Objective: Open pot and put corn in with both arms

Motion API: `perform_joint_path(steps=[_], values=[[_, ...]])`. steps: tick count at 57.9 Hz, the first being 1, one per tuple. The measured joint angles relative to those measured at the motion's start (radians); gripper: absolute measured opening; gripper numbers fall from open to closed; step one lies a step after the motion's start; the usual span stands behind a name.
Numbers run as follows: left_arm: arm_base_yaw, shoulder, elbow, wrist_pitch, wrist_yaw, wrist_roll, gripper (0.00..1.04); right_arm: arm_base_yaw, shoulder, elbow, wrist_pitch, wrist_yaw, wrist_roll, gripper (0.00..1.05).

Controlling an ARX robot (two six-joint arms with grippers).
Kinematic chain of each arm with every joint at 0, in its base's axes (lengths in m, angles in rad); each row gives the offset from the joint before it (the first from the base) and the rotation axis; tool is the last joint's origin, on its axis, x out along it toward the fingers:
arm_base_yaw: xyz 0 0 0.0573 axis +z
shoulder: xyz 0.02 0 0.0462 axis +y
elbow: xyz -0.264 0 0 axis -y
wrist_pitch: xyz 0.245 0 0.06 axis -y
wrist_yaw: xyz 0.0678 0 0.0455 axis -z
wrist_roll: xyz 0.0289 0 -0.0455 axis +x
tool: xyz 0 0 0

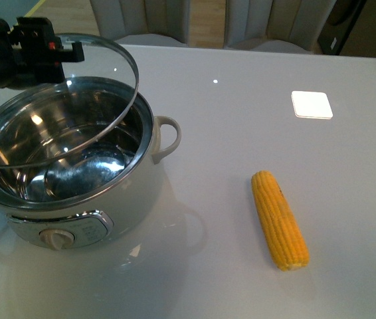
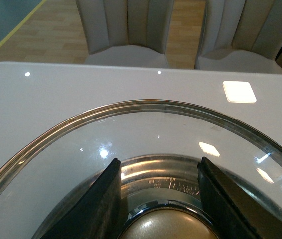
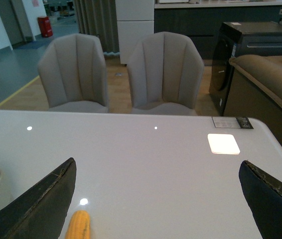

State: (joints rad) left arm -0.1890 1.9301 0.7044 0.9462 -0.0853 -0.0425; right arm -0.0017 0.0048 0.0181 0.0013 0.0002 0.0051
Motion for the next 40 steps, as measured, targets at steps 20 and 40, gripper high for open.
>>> perform_joint_path(steps=[20, 40], values=[[0.102, -0.057, 0.021, -0.031, 0.018, 0.013, 0.41, 0.0, 0.0, 0.0, 0.0, 0.0, 0.0, 0.96], [0.4, -0.062, 0.025, -0.005, 0.048, 0.035, 0.41, 0.0, 0.0, 0.0, 0.0, 0.0, 0.0, 0.96]])
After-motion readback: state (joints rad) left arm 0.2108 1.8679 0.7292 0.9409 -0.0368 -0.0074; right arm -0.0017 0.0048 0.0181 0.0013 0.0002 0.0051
